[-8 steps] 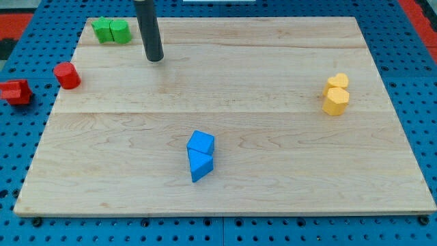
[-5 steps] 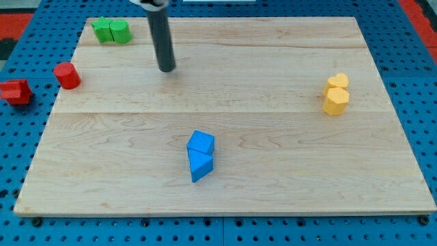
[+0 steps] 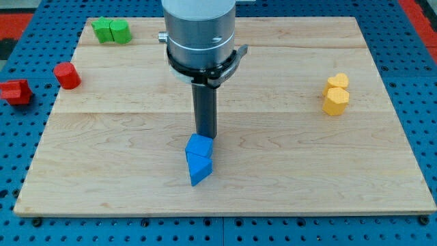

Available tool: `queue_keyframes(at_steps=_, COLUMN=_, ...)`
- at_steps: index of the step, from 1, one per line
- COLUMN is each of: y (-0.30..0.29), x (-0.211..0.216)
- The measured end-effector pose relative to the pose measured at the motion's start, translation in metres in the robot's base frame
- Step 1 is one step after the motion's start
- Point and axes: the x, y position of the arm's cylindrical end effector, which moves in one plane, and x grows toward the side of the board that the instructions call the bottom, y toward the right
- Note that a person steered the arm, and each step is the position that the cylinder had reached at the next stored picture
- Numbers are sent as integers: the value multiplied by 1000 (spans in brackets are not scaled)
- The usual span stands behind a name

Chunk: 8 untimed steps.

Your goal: Move the blue blocks towards the bottom center of the board

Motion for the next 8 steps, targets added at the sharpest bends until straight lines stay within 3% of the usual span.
queue_keyframes(at_steps=2, y=3, x=-4)
queue_keyframes(at_steps=3, y=41, x=-29)
queue_keyframes(at_steps=8, y=106, x=-25)
